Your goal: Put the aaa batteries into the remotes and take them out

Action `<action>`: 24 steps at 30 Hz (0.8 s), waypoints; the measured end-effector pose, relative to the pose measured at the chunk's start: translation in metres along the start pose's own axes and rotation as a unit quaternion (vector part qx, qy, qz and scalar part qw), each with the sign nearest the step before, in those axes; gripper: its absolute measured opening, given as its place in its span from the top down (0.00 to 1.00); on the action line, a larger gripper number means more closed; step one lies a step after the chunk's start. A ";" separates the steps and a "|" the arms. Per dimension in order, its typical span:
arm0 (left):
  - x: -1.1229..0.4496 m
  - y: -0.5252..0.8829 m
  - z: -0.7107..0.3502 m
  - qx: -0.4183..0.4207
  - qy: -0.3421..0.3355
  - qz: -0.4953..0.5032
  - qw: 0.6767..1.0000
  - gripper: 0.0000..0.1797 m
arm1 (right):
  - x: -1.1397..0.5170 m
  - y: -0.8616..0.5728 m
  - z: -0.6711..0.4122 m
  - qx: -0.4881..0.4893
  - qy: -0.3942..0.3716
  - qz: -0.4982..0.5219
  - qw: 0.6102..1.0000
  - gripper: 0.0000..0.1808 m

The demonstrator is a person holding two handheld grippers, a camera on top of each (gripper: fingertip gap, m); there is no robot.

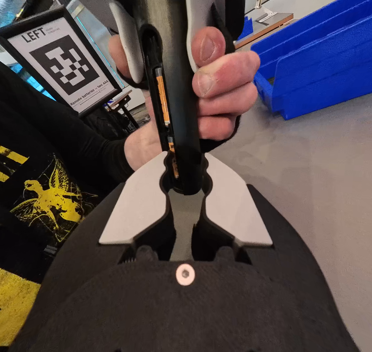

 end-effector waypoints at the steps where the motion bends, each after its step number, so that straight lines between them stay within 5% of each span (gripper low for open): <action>1: 0.002 0.003 -0.001 0.005 -0.007 -0.007 1.000 0.67 | 0.000 -0.001 0.000 -0.007 0.001 -0.002 1.000 0.85; 24: 0.012 0.037 0.022 -0.013 0.010 -0.107 0.994 0.76 | 0.000 -0.022 0.030 0.007 0.164 0.100 0.981 0.84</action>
Point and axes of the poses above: each gripper's, where its closed fingertips meet, x back along the fingers, z out of its underside, y = z × x across the jaws, the point moved 4 cm from there along x, back along the fingers, and after that the axes turned 14 degrees about -z, right-handed, at the moved point
